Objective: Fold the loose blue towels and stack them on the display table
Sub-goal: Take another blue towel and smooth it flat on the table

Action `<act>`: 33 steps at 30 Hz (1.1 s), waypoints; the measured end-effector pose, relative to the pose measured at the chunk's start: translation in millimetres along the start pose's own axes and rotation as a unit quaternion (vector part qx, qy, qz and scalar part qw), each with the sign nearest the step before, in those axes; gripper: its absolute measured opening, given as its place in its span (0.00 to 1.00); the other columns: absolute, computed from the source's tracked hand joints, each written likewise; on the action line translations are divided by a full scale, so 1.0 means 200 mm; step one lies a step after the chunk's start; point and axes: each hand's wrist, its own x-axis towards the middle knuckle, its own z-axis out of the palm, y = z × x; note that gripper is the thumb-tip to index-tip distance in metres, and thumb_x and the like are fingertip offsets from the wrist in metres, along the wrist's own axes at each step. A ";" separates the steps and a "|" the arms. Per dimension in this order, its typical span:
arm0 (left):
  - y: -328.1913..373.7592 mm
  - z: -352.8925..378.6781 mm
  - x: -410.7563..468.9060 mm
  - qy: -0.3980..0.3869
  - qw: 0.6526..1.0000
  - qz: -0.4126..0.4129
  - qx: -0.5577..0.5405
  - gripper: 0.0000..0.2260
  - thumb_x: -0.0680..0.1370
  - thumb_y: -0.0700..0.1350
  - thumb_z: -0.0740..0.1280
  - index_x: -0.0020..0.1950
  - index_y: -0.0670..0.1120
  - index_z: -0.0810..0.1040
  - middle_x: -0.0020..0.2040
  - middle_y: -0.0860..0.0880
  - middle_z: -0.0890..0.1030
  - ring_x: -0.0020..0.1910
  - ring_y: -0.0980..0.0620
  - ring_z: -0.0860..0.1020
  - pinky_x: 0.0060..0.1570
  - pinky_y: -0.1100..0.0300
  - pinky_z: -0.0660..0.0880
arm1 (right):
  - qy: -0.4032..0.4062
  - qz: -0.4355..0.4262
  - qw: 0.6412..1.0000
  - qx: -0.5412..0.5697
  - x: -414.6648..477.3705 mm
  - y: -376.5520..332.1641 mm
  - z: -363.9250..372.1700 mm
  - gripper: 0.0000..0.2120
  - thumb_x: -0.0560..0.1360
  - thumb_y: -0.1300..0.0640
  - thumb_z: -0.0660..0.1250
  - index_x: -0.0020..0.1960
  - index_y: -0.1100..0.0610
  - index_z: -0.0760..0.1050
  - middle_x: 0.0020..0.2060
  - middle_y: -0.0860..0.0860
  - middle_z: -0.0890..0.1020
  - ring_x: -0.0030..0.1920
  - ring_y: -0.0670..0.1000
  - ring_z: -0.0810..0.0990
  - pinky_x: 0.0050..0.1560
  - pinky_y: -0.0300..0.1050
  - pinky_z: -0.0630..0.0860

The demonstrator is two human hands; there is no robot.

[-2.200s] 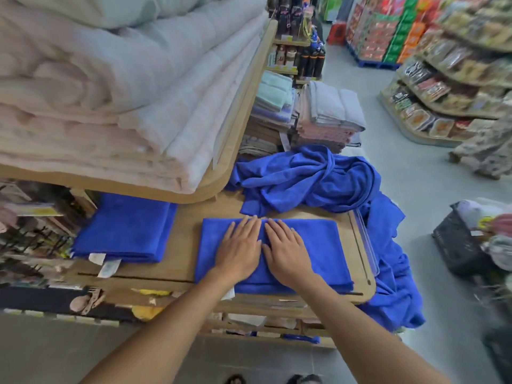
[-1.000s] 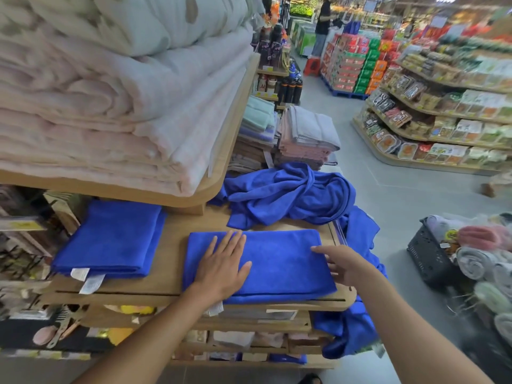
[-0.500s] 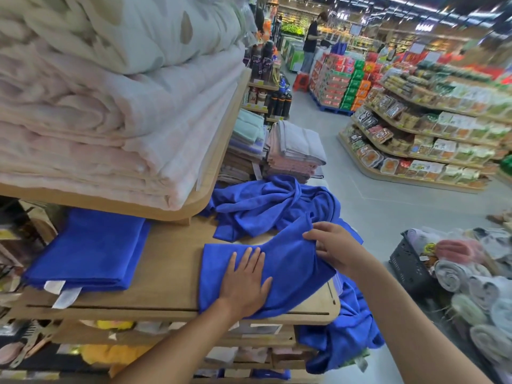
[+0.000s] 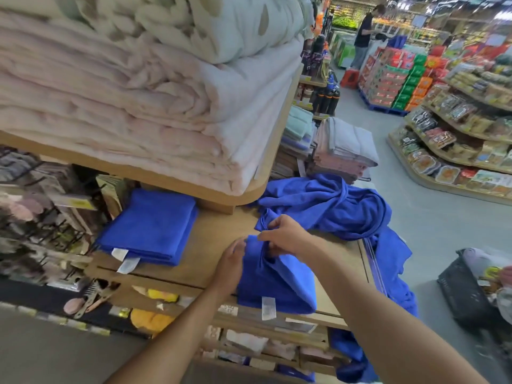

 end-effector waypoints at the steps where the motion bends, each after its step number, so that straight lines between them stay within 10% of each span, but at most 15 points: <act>1: 0.00 -0.01 0.01 0.012 0.999 -0.015 -0.035 0.15 0.86 0.44 0.55 0.58 0.47 0.82 0.58 0.51 0.84 0.62 0.50 0.79 0.63 0.57 0.73 | -0.007 0.003 1.000 -0.012 0.03 0.01 0.06 0.21 0.73 0.63 0.73 0.31 0.55 0.62 0.25 0.54 0.70 0.20 0.47 0.72 0.26 0.38 0.76; 7: -0.01 -0.04 0.03 0.057 0.998 -0.016 -0.006 0.13 0.86 0.45 0.58 0.59 0.48 0.82 0.61 0.45 0.83 0.65 0.46 0.78 0.70 0.46 0.71 | -0.040 0.038 0.998 -0.014 0.10 0.11 0.25 0.15 0.79 0.57 0.70 0.37 0.57 0.70 0.31 0.55 0.76 0.28 0.49 0.78 0.33 0.44 0.82; 11: 0.02 -0.09 0.02 0.071 0.990 0.024 0.117 0.16 0.85 0.46 0.58 0.72 0.48 0.73 0.73 0.48 0.74 0.73 0.49 0.71 0.75 0.50 0.65 | 0.072 -0.103 0.989 -0.082 0.04 0.24 0.09 0.04 0.81 0.55 0.65 0.51 0.52 0.79 0.44 0.47 0.81 0.38 0.42 0.80 0.47 0.46 0.79; 15: 0.11 0.00 0.00 0.037 0.897 0.225 0.379 0.25 0.82 0.50 0.52 0.79 0.50 0.64 0.78 0.55 0.65 0.77 0.59 0.60 0.72 0.67 0.57 | 0.155 -0.258 0.913 -0.276 -0.04 0.47 -0.02 0.17 0.82 0.54 0.63 0.70 0.56 0.75 0.67 0.51 0.77 0.67 0.51 0.74 0.66 0.44 0.69; 20: -0.02 0.12 0.05 -0.037 0.749 0.198 0.632 0.25 0.86 0.51 0.51 0.83 0.46 0.53 0.83 0.50 0.53 0.82 0.51 0.48 0.79 0.52 0.48 | 0.141 -0.180 0.876 -0.424 0.02 0.66 0.09 0.32 0.85 0.40 0.50 0.83 0.56 0.54 0.83 0.50 0.54 0.83 0.50 0.48 0.81 0.50 0.45; 33: -0.10 0.08 0.03 -0.051 0.764 0.181 0.617 0.28 0.85 0.52 0.50 0.83 0.46 0.48 0.84 0.51 0.46 0.82 0.54 0.42 0.80 0.49 0.46 | 0.169 -0.184 0.874 -0.417 0.01 0.74 0.12 0.35 0.82 0.36 0.48 0.83 0.54 0.55 0.83 0.49 0.55 0.83 0.49 0.49 0.81 0.50 0.48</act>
